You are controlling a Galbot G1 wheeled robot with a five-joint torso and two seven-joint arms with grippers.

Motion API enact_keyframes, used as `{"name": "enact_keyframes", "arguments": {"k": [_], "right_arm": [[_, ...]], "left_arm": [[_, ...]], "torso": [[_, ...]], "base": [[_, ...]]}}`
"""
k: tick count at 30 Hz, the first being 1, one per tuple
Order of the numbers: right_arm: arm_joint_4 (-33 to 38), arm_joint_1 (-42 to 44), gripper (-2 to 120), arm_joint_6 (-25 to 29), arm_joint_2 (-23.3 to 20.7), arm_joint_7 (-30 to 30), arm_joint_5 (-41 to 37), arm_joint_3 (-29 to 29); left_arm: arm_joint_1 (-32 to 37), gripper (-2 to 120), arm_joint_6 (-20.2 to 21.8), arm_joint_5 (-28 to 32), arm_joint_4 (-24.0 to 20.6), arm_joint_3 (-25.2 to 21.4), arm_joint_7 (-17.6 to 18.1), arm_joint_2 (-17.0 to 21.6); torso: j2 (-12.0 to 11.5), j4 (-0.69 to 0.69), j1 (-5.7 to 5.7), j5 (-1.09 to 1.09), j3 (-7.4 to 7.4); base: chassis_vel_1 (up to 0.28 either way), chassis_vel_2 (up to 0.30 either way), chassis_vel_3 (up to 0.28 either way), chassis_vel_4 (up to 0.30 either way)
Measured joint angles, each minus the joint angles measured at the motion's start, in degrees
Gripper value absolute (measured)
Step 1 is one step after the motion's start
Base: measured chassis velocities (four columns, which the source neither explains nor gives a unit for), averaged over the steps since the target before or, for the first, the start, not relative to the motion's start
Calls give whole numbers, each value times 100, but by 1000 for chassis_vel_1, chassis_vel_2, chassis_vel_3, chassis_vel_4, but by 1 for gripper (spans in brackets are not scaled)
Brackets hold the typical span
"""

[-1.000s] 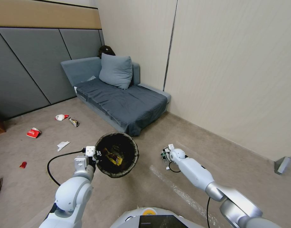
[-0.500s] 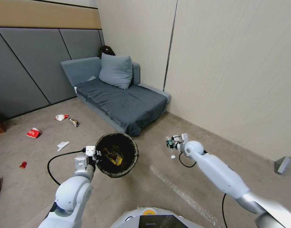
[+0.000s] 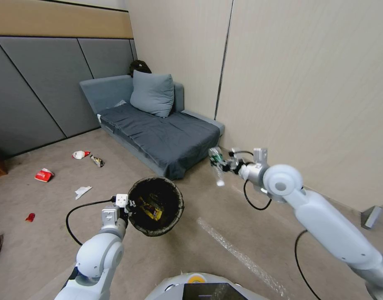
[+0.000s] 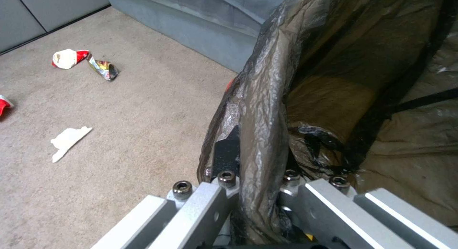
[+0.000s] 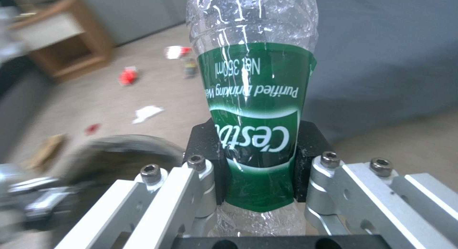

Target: Pick up the trash bin, then pick up the garbage from the floor and place it into the trash bin.

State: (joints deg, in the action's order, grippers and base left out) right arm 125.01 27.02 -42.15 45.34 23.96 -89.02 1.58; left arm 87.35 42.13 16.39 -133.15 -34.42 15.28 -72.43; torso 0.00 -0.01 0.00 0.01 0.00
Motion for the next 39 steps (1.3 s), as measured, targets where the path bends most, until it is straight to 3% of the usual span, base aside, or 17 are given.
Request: {"name": "enact_keyframes", "arguments": {"k": [8, 13, 16, 23, 39], "right_arm": [[-337, -1080, 21, 50, 607, -170, 128, 1300], [-594, -1374, 21, 121, 976, -62, 221, 1792], [-1016, -1617, 21, 139, 1601, 226, 234, 2404], [-1483, -1574, 21, 149, 2267, 450, 307, 2868], [-2154, -1178, 21, 260, 2879, 680, 640, 3345]], "left_arm": [[-30, 0, 0, -108, 70, 2, -9, -188], [-57, 0, 0, -135, 120, -3, -14, -221], [-94, 0, 0, -142, 168, -39, -17, -231], [-102, 0, 0, -99, 175, -102, -20, -196], [-175, 0, 0, -51, 272, -142, -18, -177]], "torso": [[0, 1, 0, -1, 0], [0, 1, 0, -3, 0], [0, 2, 0, -3, 0], [0, 2, 0, -3, 0], [0, 1, 0, -2, 0]], "base": [[0, 0, 0, 0], [0, 0, 0, 0], [0, 0, 0, 0], [0, 0, 0, 0], [0, 0, 0, 0]]}}
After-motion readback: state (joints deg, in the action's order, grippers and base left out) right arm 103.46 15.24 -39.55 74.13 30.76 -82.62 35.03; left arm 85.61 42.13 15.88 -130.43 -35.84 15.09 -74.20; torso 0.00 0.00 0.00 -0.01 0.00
